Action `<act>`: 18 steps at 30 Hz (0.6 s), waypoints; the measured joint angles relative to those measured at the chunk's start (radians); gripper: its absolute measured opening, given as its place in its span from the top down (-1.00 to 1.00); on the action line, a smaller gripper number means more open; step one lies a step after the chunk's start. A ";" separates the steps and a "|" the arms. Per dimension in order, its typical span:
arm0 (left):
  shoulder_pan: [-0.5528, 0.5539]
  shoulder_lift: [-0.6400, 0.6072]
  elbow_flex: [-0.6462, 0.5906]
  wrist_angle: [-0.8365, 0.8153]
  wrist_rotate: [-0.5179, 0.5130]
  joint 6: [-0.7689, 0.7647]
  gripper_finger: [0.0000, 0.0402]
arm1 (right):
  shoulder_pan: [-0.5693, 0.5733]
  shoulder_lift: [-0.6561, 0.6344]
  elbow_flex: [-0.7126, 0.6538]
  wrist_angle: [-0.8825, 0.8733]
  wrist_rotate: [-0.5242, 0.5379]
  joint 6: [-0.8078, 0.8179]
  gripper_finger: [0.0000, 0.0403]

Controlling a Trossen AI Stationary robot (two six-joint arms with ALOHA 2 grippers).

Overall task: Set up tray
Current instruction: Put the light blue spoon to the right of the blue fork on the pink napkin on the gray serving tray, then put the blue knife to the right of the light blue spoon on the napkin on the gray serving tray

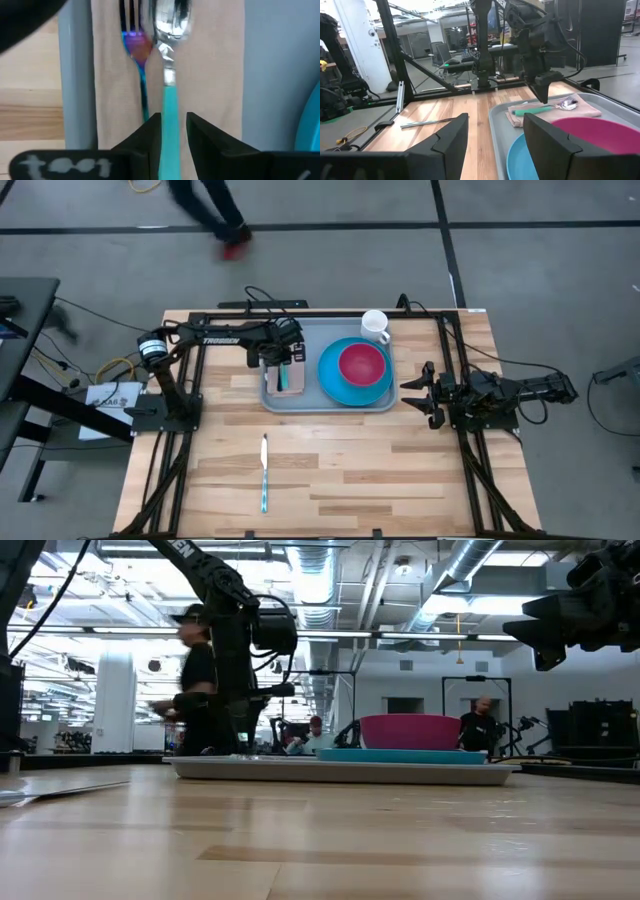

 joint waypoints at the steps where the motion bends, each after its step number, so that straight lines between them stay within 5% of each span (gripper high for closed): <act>1: 0.000 0.000 0.000 0.000 0.000 0.000 0.61 | 0.000 0.000 0.000 0.000 0.000 0.000 0.10; 11: -0.016 -0.021 0.026 -0.021 -0.004 0.028 0.60 | 0.000 0.000 0.000 0.000 0.000 0.000 0.10; 18: -0.153 -0.121 0.163 -0.156 -0.135 0.047 0.59 | 0.000 0.000 0.000 0.000 0.000 0.000 0.10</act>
